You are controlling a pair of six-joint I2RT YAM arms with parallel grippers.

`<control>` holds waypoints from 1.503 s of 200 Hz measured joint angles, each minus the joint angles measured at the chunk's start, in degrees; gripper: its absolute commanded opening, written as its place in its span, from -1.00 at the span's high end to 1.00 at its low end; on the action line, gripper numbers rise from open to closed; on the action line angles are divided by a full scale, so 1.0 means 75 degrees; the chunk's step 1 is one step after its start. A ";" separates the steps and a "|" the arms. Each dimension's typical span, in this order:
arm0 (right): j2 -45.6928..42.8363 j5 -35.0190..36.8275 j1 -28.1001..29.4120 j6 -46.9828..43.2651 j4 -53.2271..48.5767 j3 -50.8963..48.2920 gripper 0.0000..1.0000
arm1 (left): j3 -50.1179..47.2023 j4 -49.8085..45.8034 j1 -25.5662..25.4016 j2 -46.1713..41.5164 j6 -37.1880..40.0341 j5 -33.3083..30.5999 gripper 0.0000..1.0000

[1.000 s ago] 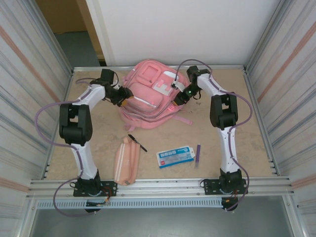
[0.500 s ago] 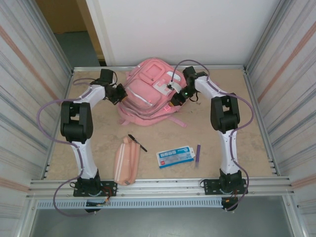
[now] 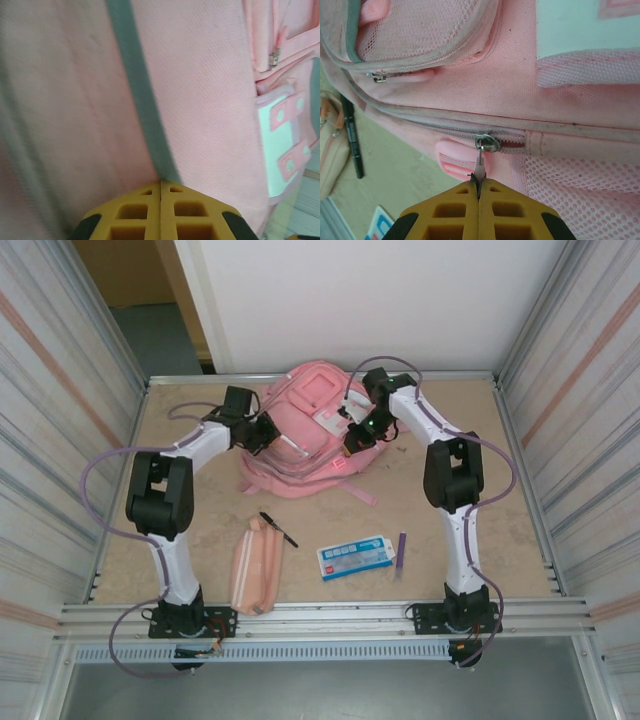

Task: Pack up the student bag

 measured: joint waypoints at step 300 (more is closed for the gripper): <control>-0.0044 -0.0189 0.0962 -0.0038 -0.0245 -0.0280 1.00 | -0.0029 -0.1014 -0.0766 -0.0146 0.0201 -0.0420 1.00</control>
